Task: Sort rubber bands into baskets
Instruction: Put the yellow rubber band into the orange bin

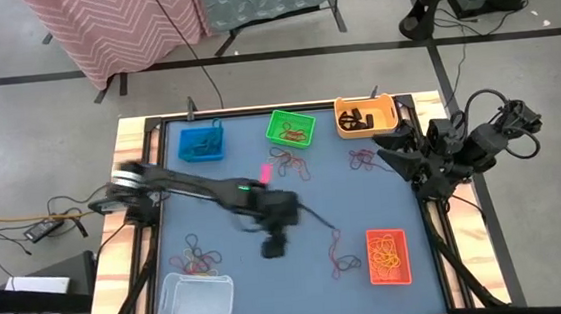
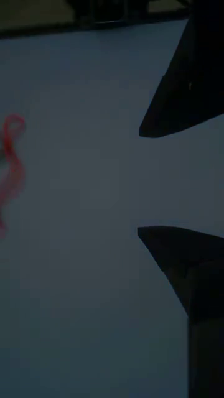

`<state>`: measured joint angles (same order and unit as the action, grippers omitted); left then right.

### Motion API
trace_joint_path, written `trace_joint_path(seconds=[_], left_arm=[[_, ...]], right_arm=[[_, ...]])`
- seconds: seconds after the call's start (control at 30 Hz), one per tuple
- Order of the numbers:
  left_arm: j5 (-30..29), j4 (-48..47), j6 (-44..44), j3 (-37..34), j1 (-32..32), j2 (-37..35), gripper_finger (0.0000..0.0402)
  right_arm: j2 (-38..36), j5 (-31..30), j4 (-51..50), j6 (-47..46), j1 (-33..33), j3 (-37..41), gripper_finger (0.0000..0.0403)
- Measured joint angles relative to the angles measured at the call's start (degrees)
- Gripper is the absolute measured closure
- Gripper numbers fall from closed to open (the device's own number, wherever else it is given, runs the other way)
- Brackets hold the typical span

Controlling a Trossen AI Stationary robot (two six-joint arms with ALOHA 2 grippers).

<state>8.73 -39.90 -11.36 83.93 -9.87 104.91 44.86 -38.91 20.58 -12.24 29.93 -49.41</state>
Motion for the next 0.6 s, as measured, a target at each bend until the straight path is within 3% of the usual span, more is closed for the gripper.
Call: trace_joint_path(seconds=[0.17,0.3,0.43,0.6], left_arm=[[-5.8,-2.4,-13.5,-21.8,-3.3,-20.8,0.0155],[-5.7,-6.8,-41.1,-32.9,-7.7,-32.3,0.0158],[-3.2,-13.7,-59.8,-38.1,-14.8,-36.3,0.0166],[-3.0,-19.1,-66.4,-40.5,-21.1,-35.2,0.0178]], right_arm=[[0.0,0.0,-2.4,0.0,0.0,0.0,0.0172],[0.0,0.0,-3.5,-0.1,0.0,0.0,0.0172],[0.0,0.0,-3.7,-0.1,0.0,0.0,0.0172],[0.0,0.0,-4.2,-1.4,0.0,0.0,0.0172]])
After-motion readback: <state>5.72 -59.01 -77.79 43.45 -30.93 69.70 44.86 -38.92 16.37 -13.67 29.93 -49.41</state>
